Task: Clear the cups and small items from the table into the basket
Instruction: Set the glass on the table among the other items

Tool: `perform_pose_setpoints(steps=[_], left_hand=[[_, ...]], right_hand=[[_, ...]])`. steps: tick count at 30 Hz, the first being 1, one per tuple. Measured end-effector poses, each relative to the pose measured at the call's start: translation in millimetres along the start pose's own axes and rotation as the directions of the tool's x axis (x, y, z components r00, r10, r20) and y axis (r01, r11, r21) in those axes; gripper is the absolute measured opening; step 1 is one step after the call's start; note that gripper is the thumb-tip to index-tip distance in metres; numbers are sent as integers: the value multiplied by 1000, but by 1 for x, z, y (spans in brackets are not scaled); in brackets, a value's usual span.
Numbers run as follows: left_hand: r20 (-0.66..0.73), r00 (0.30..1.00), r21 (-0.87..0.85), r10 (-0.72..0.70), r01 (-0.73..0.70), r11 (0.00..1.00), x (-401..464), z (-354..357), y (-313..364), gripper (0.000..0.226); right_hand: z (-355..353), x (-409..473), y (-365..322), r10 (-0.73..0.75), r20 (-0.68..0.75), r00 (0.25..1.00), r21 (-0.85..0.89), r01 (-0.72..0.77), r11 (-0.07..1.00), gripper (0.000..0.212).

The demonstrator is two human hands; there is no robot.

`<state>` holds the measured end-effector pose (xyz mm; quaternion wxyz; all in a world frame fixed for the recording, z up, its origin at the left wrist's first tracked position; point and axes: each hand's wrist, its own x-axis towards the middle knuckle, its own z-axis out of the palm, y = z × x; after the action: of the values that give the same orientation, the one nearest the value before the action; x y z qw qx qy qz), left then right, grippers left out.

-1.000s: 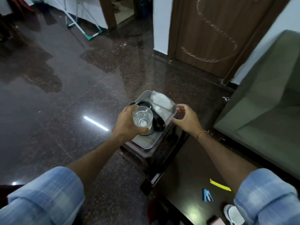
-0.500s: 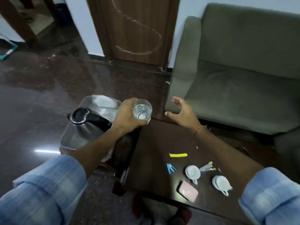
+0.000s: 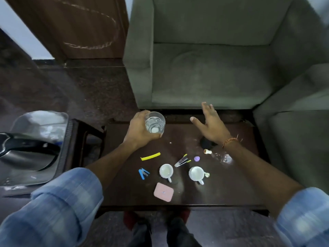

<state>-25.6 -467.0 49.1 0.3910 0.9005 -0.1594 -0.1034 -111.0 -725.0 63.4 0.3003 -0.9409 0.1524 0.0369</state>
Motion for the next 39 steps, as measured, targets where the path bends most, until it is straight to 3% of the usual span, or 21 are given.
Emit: perform_pose_setpoints(steps=[4,14,24,28,39], left_hand=[[25,1000,4,-1,1,1000,10,38,20,90],[79,996,-24,-35,37,999,18,111,25,93],[169,985,-13,-19,21,1000,34,183,-23,82],[239,971,31,-25,18,999,45,206,-48,88],[211,976,19,-48,45,999,59,240,-92,87]], right_hand=[[-21,1,39,-13,24,1000,-81,15,997,80],[-19,6,93,26,-2,1000,-28,-26,999,76],[40,21,132,98,71,993,-100,-91,991,72],[67,25,145,135,71,988,-66,-130,989,71],[100,15,170,204,-1,979,30,-204,979,63]])
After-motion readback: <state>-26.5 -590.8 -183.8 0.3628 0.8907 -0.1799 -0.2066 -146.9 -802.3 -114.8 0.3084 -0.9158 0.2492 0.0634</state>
